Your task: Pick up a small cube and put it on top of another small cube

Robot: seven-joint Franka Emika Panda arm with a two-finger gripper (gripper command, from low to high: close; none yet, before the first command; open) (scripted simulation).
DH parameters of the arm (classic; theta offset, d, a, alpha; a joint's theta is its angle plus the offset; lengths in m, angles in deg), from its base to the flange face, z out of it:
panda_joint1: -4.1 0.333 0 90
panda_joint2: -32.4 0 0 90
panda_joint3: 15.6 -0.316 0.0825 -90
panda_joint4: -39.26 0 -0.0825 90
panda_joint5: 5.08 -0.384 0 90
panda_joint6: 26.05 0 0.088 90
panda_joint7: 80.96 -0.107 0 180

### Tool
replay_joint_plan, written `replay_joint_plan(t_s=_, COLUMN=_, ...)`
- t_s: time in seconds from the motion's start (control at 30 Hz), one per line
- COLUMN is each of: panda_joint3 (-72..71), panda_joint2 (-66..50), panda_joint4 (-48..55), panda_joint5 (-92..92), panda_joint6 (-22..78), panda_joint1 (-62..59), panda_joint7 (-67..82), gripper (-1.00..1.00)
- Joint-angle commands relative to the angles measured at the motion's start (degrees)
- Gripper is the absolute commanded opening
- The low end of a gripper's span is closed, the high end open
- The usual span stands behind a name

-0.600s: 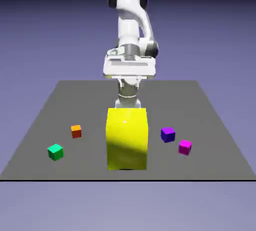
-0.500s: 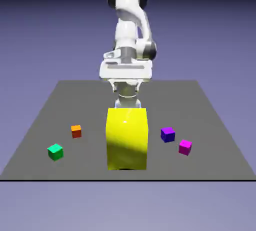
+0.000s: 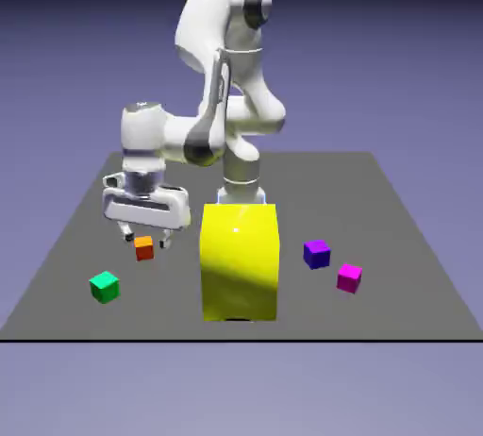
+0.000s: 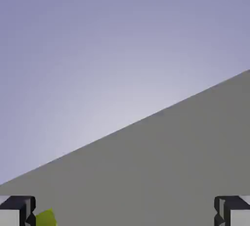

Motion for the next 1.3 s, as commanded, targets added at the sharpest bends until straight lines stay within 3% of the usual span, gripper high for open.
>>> replay_joint_plan(t_s=0.0, panda_joint3=1.0, panda_joint2=-2.08, panda_joint4=1.28, panda_joint5=-0.67, panda_joint6=1.25, panda_joint1=-0.34, panda_joint7=0.3, gripper=0.0)
replay_joint_plan(t_s=0.27, panda_joint3=8.75, panda_joint2=-18.2, panda_joint4=11.16, panda_joint5=-5.88, panda_joint6=10.9, panda_joint1=-3.85, panda_joint7=2.66, gripper=0.0)
replay_joint_plan(t_s=0.47, panda_joint3=3.33, panda_joint2=-26.82, panda_joint4=12.03, panda_joint5=-11.72, panda_joint6=3.49, panda_joint1=-7.79, panda_joint7=6.59, gripper=0.0)
replay_joint_plan(t_s=0.5, panda_joint3=3.33, panda_joint2=-26.82, panda_joint4=12.03, panda_joint5=-11.72, panda_joint6=3.49, panda_joint1=-7.79, panda_joint7=6.59, gripper=-1.0)
replay_joint_plan(t_s=0.73, panda_joint3=5.4, panda_joint2=-18.56, panda_joint4=11.1, panda_joint5=-7.56, panda_joint6=11.12, panda_joint1=-0.02, panda_joint7=4.89, gripper=-1.0)
replay_joint_plan(t_s=1.27, panda_joint3=-27.75, panda_joint2=-22.05, panda_joint4=22.18, panda_joint5=25.67, panda_joint6=9.67, panda_joint1=-2.41, panda_joint7=42.4, gripper=-1.0)
